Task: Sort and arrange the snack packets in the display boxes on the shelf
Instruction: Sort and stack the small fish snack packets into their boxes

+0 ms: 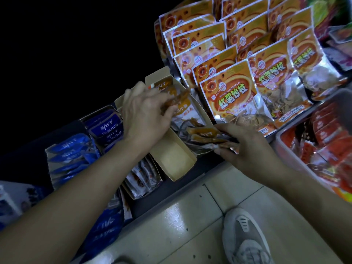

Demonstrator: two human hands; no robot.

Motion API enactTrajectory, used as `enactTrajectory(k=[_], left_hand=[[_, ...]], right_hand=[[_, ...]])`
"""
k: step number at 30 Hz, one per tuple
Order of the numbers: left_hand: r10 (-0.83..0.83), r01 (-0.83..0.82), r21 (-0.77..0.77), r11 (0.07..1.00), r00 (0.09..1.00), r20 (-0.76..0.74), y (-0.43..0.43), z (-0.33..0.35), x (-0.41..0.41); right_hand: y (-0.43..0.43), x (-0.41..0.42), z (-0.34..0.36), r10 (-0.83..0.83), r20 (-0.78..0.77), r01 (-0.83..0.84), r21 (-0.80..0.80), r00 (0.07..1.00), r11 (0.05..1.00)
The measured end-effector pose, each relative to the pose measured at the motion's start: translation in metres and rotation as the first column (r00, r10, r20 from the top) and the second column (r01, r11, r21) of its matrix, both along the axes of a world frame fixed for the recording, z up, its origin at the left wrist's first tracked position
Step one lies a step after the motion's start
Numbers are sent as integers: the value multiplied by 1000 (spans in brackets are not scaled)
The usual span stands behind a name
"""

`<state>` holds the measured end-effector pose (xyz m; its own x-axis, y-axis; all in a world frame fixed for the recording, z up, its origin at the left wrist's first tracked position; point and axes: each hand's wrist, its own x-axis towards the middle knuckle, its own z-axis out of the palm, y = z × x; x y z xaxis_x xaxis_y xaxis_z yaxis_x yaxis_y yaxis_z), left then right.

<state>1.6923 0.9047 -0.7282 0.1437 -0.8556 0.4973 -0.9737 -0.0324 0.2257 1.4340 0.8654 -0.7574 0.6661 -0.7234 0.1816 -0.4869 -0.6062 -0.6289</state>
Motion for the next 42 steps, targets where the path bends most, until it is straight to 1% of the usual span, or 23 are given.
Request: enactTrajectory(k=[2,4,8,9,10,12,13,15,16,17,19,22,26,27,29,31,33,37,39,42], left_hand=[[-13,13,9,1000,1000,-15,-1,-2,3],[-23,27,59,998,997,-71,0,-4,1],[-3,12,65,998,990,-143,4,-10,1],[-32,43,58,997,984,-178,4,-9,3],[-95,106,37,994,970,-224,2,-8,5],[-241,256,3,967,915,-323,1,-5,6],[-287,316,21,949,884,-369,1,-3,5],[-300,398,129,908,834,-464,1,-2,1],[-303,422,173,890,830,-468,1,-3,-1],[-320,431,181,884,841,-437,1,-5,-3],[-324,404,134,905,859,-396,1,-7,-5],[-238,291,62,955,871,-429,2,-5,-5],[-127,160,41,986,893,-433,3,-3,-8],[-121,157,38,987,876,-466,3,-3,-9],[-142,214,56,975,800,-583,6,-3,-10],[-173,296,85,951,742,-647,11,-4,-10],[-196,336,96,937,732,-653,15,-6,-10],[-182,318,74,945,699,-691,22,-8,-13],[-170,307,68,949,684,-710,23,-6,-14],[-156,280,67,958,702,-695,22,-5,-15]], right_hand=[[-7,3,0,-2,-6,2,6,1000,1000],[-13,5,-1,-18,-18,18,6,1000,1000],[-17,9,2,-69,-36,72,87,997,994],[-17,9,3,-76,-39,80,118,996,990],[-17,9,3,-88,-37,93,155,995,984],[-17,9,2,-116,-4,114,220,993,969],[-17,8,1,-126,25,117,238,992,964],[-17,7,0,-154,109,121,263,982,957],[-17,6,0,-180,158,129,287,971,949],[-16,5,-1,-212,201,141,317,956,938],[-12,3,-2,-278,227,190,347,933,919],[-4,2,-6,-381,216,283,377,899,882],[1,3,-10,-423,236,310,397,875,864],[0,3,-11,-450,254,323,415,856,850],[-2,4,-14,-492,280,338,455,824,824],[-1,7,-12,-484,324,289,497,813,818],[2,10,-5,-450,390,217,512,803,831],[6,17,0,-390,467,135,490,793,861],[7,20,1,-363,458,135,458,811,879],[5,22,1,-334,366,221,317,869,922]])
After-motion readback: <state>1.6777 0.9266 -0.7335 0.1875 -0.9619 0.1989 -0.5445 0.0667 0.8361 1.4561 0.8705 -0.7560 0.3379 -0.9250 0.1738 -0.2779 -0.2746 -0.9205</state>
